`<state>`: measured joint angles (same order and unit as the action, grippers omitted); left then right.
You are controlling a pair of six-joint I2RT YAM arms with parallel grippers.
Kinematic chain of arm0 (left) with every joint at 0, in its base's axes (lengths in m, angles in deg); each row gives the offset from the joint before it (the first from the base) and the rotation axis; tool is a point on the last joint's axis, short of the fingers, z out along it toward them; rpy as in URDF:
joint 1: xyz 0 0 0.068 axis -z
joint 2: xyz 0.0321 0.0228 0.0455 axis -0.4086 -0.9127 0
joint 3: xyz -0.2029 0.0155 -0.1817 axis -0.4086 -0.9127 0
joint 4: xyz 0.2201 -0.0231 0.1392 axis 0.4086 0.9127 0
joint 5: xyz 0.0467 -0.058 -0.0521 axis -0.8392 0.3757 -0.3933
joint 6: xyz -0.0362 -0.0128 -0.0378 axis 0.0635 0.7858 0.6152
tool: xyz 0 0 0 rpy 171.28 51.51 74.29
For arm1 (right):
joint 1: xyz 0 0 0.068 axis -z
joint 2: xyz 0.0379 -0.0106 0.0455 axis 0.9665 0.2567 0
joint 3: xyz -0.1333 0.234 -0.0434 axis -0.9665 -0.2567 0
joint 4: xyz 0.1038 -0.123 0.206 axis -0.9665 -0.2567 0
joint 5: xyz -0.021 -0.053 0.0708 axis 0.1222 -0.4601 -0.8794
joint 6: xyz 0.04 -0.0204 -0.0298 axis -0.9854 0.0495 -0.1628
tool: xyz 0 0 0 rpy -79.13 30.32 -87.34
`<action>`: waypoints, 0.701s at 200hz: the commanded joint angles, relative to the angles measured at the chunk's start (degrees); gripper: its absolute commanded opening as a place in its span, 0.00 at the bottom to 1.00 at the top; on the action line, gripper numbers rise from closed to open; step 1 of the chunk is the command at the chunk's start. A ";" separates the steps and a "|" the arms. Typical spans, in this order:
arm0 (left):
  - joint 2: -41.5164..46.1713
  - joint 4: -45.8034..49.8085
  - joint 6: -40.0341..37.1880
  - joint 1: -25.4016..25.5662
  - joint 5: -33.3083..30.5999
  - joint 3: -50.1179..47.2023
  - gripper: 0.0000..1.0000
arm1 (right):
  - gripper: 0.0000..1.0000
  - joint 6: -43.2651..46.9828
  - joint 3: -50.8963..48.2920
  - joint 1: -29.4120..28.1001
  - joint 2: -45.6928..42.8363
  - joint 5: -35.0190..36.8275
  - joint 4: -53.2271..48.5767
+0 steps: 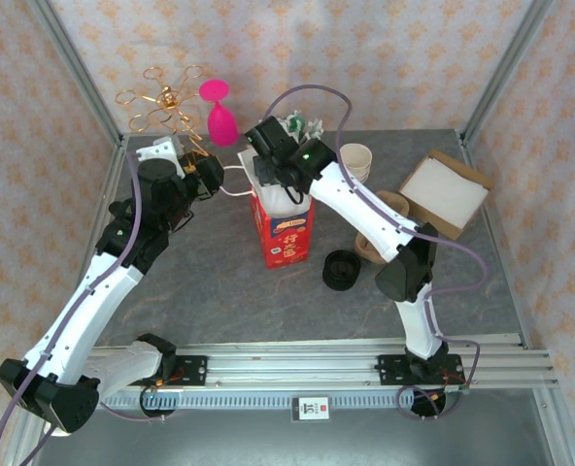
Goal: Pack the takeout coffee
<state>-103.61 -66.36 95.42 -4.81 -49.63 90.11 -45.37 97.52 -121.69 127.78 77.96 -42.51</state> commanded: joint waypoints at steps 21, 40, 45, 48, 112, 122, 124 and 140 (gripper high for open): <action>-0.33 0.44 0.30 -0.94 -1.79 -0.73 0.72 | 0.14 -3.13 -6.40 -0.19 -3.58 2.35 -1.82; -0.78 -0.26 0.75 -1.12 -0.80 -1.49 0.71 | 0.14 -3.60 -8.23 -0.28 -3.18 1.20 -1.00; -0.79 -0.43 0.88 -1.12 -0.60 -1.65 0.71 | 0.15 -3.70 -8.59 -0.28 -3.09 0.90 -0.54; -0.87 -0.45 1.00 -1.12 -0.53 -1.74 0.71 | 0.15 -3.72 -8.73 -0.32 -3.00 0.69 -0.29; -0.53 -0.17 0.80 -1.39 -1.01 -1.42 0.71 | 0.42 -1.96 -0.05 -0.54 -3.81 0.39 -0.10; -0.26 -0.36 0.64 -1.47 -0.86 -1.33 0.71 | 0.45 -1.80 -0.46 -0.54 -5.34 0.98 0.84; -0.22 -0.36 0.63 -1.51 -0.84 -1.22 0.71 | 0.45 -1.72 -0.48 -0.54 -5.59 1.04 1.01; -0.17 -0.02 0.56 -1.51 -0.81 -0.76 0.71 | 0.47 -1.17 -0.22 -0.54 -7.11 1.60 2.16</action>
<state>-104.59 -66.40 95.84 -5.81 -50.00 88.48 -47.36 95.69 -121.87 124.94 77.53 -41.85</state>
